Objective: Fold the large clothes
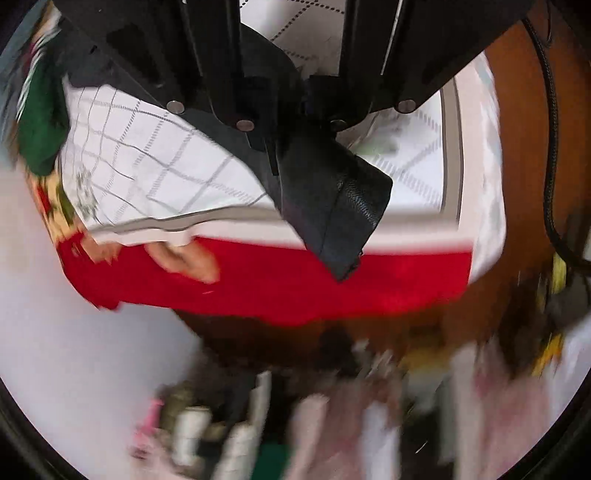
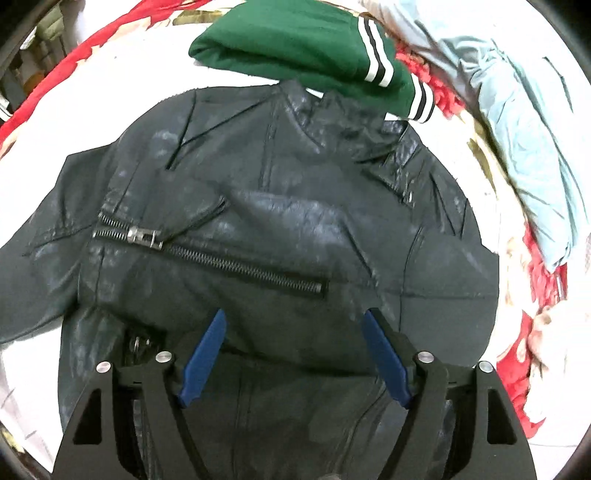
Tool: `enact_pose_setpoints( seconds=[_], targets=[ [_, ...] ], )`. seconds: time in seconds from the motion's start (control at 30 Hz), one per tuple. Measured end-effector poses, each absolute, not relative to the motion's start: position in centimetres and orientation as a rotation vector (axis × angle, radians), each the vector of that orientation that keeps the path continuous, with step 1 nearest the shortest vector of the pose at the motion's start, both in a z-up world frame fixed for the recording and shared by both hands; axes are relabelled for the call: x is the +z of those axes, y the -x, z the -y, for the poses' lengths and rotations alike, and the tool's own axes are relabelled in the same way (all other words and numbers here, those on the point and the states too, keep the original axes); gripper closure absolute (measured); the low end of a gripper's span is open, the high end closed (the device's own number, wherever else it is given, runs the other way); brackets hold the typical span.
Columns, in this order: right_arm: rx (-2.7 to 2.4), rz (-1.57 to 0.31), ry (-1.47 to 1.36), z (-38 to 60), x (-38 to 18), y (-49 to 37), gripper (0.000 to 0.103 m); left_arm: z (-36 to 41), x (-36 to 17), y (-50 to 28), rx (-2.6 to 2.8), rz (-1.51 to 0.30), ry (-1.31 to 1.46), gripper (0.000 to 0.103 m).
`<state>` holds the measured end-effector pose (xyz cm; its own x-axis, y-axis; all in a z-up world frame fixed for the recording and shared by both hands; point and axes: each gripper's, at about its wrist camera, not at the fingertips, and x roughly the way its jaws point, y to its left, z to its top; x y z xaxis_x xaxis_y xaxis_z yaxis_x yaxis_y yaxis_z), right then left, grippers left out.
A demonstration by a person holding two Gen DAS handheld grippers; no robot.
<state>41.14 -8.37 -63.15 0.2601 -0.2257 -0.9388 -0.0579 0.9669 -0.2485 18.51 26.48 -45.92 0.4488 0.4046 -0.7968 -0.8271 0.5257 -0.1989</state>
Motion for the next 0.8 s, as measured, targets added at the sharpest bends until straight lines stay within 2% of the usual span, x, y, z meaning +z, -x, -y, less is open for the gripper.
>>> enact_pose_setpoints(
  seconds=[0.07, 0.43, 0.63, 0.8],
  targets=[
    [-0.126, -1.304, 0.245, 8.6, -63.1, -41.6, 0.013, -24.6, -43.8, -20.0, 0.803, -0.759, 0.506, 0.098],
    [-0.158, -1.336, 0.063, 15.9, -62.5, -43.5, 0.013, -10.1, -36.0, -27.2, 0.499, -0.744, 0.092, 0.099],
    [-0.241, -1.343, -0.082, 25.0, -61.3, -42.6, 0.013, 2.8, -35.4, -31.1, 0.190, -0.802, 0.057, 0.099],
    [-0.364, -1.351, -0.165, 34.8, -61.1, -40.3, 0.013, 16.6, -37.8, -33.1, -0.123, -0.912, 0.055, 0.099]
  ],
)
